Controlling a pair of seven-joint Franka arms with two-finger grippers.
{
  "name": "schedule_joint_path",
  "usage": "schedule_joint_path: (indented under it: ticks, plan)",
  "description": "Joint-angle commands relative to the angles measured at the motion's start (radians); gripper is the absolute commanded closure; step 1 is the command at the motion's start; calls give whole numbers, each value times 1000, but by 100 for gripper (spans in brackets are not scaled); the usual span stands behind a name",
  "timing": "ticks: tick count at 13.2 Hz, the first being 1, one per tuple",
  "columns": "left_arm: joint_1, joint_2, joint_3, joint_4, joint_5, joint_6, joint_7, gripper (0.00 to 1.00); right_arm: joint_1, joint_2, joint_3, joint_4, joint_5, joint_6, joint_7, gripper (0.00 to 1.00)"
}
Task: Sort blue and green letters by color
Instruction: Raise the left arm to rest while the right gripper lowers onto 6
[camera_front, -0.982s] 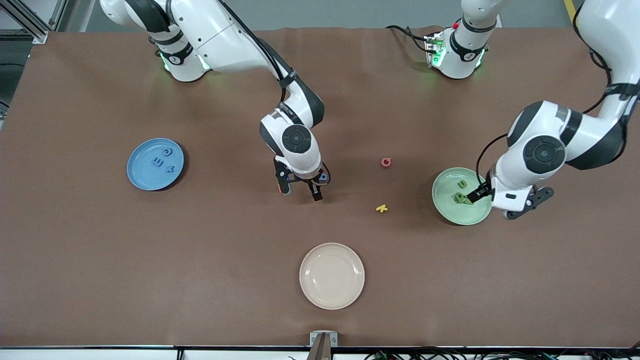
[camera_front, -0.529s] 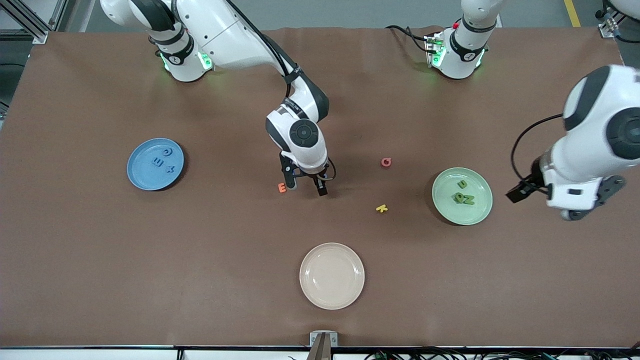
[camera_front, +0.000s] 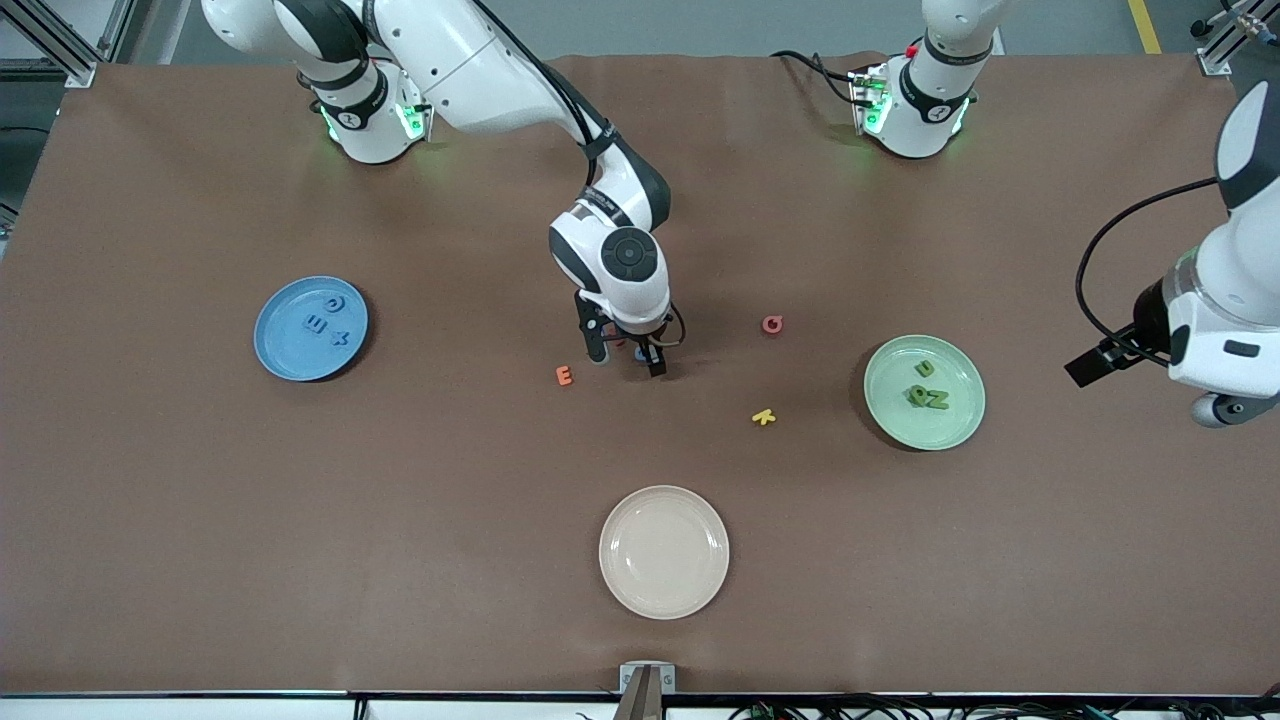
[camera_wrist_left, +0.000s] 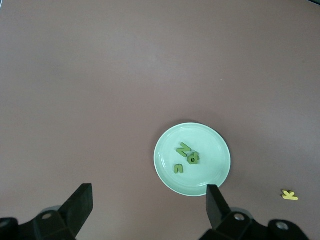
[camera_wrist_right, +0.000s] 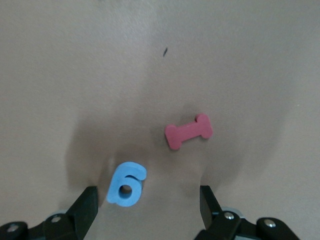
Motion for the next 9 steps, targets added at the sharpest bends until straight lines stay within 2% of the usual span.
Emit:
schedule_joint_path:
  ticks: [1, 3, 6, 7, 9]
  plan:
    - [-189, -86, 209, 10, -71, -15, 20, 0, 13, 25, -14, 26, -23, 12, 24, 29]
    - [-318, -189, 412, 7, -223, -15, 55, 0, 7, 25, -14, 26, -28, 13, 18, 33]
    - [-603, -311, 827, -30, -380, -16, 226, 0, -1, 25, -14, 26, -77, 13, 15, 33]
    - [-636, -350, 889, -60, -400, -16, 310, 0, -1, 25, -14, 26, -80, 13, 15, 34]
    - [-630, -395, 949, -100, -444, -3, 449, 0, -6, 25, -14, 26, -95, 12, 15, 33]
